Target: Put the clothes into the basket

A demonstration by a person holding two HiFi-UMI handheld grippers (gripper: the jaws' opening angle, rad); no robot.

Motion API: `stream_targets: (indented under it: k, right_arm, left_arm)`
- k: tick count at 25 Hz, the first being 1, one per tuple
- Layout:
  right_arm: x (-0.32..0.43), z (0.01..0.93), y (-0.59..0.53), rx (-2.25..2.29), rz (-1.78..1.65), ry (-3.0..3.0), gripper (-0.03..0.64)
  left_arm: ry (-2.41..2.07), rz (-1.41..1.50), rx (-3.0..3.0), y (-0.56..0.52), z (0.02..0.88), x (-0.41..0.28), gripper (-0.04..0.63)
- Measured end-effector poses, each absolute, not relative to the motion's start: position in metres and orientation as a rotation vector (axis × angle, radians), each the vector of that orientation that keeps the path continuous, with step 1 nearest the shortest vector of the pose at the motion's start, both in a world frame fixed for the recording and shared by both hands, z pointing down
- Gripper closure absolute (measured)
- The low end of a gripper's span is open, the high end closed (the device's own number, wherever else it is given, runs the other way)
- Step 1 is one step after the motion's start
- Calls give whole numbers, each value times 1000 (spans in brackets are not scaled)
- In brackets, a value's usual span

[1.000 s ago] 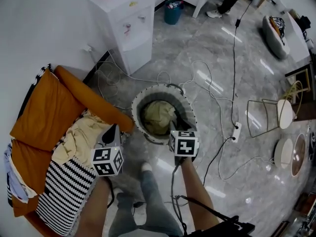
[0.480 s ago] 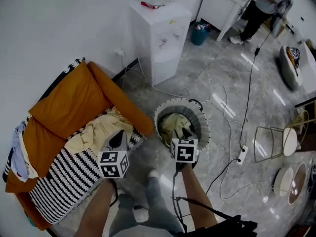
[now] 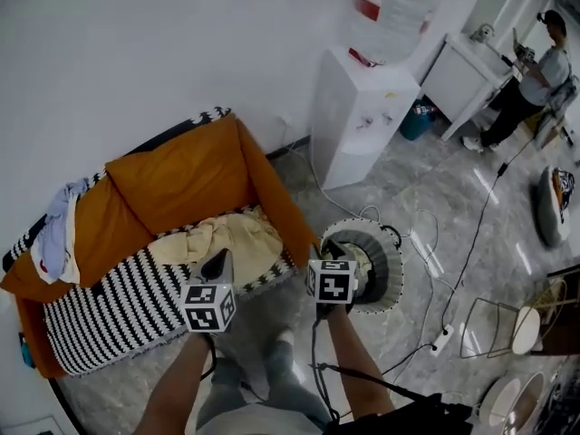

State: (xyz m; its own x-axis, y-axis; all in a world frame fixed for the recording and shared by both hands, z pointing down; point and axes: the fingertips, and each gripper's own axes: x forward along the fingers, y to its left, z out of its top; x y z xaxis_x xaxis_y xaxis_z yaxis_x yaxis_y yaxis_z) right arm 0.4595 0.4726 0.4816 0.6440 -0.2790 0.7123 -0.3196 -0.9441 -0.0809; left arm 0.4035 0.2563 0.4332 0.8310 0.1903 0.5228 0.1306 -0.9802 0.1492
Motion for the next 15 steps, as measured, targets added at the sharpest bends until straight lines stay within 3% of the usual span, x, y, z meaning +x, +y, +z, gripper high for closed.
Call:
stream_targets:
  k: [15]
  right_arm:
    - [443,396,248,2546,933,-1055,449]
  left_arm:
    - [-309,655,2832,70,371,307,601]
